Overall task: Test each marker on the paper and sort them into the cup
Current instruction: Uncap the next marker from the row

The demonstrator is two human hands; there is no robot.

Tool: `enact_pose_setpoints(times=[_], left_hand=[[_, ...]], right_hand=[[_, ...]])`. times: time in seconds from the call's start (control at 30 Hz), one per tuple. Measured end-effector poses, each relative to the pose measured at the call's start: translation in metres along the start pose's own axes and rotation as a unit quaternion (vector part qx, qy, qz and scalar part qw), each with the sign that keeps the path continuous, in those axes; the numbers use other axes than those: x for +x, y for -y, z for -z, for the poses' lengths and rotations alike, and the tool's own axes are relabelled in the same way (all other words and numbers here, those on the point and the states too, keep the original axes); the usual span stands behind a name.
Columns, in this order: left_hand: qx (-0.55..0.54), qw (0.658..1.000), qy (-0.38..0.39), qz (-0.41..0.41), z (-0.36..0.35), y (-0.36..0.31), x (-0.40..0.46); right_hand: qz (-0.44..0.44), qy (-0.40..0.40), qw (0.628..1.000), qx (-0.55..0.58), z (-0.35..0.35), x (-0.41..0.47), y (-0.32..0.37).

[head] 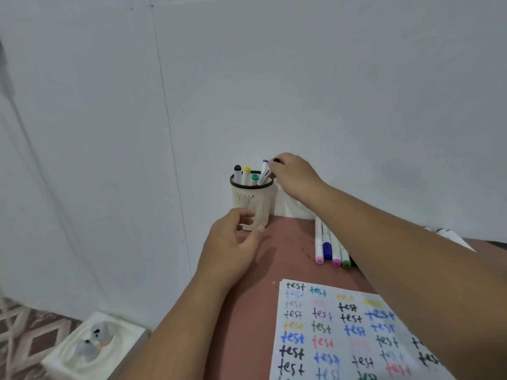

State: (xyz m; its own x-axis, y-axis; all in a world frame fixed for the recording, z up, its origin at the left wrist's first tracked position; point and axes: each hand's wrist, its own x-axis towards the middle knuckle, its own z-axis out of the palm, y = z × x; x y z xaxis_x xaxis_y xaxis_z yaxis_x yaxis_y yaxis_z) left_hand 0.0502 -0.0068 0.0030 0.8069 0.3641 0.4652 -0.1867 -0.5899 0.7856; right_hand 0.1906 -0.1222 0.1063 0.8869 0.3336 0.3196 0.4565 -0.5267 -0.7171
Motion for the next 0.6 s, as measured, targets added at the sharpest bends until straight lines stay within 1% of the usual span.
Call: enact_pose_setpoints(times=[0.13,0.2,0.3,0.4,0.5,0.6], left_hand=[[0.014,1.000,0.021,-0.002,-0.001,-0.001,-0.003],[0.023,0.999,0.030,-0.004,-0.002,-0.001,-0.004],[0.037,0.998,0.047,-0.009,-0.004,-0.005,-0.007],[0.054,0.996,0.072,-0.020,-0.008,-0.014,-0.012],[0.083,0.990,0.101,-0.044,-0.012,-0.021,-0.017],[0.099,0.987,0.113,-0.062,-0.017,-0.021,-0.018]], right_hand=[[0.005,0.006,1.000,0.007,0.006,-0.011,0.001],[0.011,-0.004,1.000,0.010,0.015,-0.017,-0.002],[-0.008,-0.029,1.000,-0.006,0.032,-0.021,-0.011],[-0.055,0.000,0.993,-0.102,0.048,-0.022,-0.030],[-0.099,0.058,0.965,-0.235,0.053,-0.031,-0.047],[-0.121,0.091,0.941,-0.301,0.046,-0.044,-0.061]])
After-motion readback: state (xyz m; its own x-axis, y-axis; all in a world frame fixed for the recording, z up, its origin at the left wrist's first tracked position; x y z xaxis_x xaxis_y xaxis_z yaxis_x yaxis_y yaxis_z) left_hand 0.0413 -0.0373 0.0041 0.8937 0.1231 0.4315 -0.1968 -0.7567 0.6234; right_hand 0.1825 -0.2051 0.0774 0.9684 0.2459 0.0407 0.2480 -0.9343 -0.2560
